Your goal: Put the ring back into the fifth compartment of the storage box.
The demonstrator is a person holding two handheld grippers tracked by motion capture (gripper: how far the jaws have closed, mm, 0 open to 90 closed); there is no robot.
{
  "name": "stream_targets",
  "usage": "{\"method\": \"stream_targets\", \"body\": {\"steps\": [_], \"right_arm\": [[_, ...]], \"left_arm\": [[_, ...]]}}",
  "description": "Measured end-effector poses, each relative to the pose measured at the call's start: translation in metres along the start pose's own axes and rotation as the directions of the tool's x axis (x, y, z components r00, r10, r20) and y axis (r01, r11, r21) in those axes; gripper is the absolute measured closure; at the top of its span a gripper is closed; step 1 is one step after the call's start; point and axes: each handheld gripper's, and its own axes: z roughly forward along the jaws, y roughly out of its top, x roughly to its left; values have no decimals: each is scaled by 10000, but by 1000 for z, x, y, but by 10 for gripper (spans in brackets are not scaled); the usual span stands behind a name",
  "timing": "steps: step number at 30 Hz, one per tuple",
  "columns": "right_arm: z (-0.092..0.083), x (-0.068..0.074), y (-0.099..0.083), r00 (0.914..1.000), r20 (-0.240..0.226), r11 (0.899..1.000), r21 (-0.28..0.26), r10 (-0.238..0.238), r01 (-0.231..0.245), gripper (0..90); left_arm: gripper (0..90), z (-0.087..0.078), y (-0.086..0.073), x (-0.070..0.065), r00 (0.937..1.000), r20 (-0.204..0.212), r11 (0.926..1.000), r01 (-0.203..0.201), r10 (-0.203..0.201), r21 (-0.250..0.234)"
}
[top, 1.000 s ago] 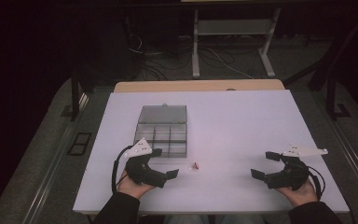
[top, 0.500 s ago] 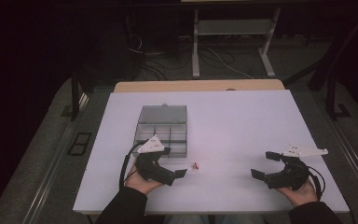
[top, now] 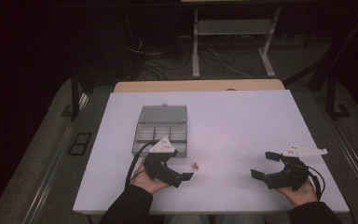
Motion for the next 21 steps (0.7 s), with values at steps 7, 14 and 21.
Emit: {"method": "stream_targets", "body": {"steps": [7, 14, 21], "right_arm": [[1, 0, 0, 10000, 13, 10000, 17, -56, 56, 2], [1, 0, 0, 10000, -23, 10000, 89, -41, 41, 2], [3, 0, 0, 9999, -43, 9999, 118, -98, 99, 2]], "left_arm": [[0, 8, 3, -2, 9997, 21, 9987, -224, 224, 462], [0, 20, 6, -4, 9992, 143, 9946, -394, 382, 963], [0, 29, 5, -4, 9985, 293, 9877, -507, 469, 1479]]}}
